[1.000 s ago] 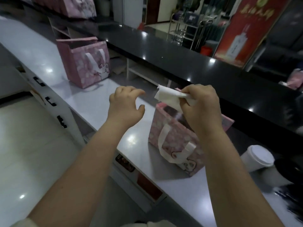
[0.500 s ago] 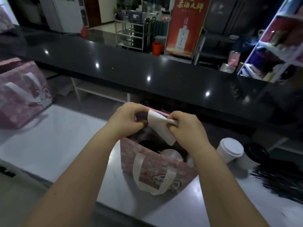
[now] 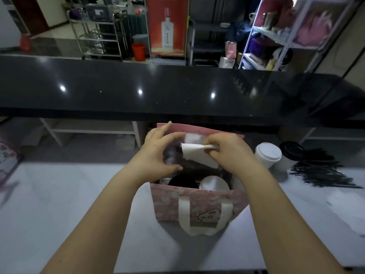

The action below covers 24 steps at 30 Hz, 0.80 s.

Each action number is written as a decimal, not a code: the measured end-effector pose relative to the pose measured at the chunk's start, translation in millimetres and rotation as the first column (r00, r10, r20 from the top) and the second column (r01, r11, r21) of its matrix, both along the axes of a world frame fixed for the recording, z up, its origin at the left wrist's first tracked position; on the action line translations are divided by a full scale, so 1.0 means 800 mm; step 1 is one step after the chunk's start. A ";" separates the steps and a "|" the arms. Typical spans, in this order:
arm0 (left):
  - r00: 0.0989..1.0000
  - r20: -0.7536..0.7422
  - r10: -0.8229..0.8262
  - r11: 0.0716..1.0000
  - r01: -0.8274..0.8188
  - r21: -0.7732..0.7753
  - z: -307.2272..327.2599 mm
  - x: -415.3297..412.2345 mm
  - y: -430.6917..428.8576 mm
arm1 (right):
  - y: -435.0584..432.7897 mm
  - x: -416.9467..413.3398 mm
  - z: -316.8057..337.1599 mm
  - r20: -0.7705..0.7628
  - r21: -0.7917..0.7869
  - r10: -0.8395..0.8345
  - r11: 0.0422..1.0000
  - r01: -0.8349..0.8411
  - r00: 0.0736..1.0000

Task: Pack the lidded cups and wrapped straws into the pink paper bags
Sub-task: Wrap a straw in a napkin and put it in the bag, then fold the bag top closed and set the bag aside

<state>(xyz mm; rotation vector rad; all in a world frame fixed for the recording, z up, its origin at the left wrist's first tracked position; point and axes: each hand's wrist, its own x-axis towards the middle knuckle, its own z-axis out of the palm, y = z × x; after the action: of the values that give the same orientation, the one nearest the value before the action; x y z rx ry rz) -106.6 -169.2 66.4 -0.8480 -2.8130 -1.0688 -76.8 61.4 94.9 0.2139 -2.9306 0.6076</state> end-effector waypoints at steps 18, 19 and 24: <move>0.961 -0.254 0.112 0.982 -0.068 0.174 -0.005 0.024 -0.011 | 0.015 0.033 0.011 -0.153 -0.102 -0.072 0.993 0.057 0.986; 0.960 -0.254 0.122 0.980 -0.075 0.186 -0.006 0.026 -0.012 | 0.017 0.036 0.011 -0.147 -0.102 -0.073 0.993 0.058 0.986; 0.956 -0.256 0.146 0.974 -0.093 0.209 -0.008 0.035 -0.010 | 0.027 0.052 0.000 -0.194 -0.136 -0.059 0.990 0.032 0.979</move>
<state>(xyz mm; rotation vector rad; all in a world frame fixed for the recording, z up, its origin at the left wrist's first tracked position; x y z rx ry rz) -78.7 -176.8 60.3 -0.7299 -2.4550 -1.0948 -35.5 82.8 95.0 0.1803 -2.6853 0.7265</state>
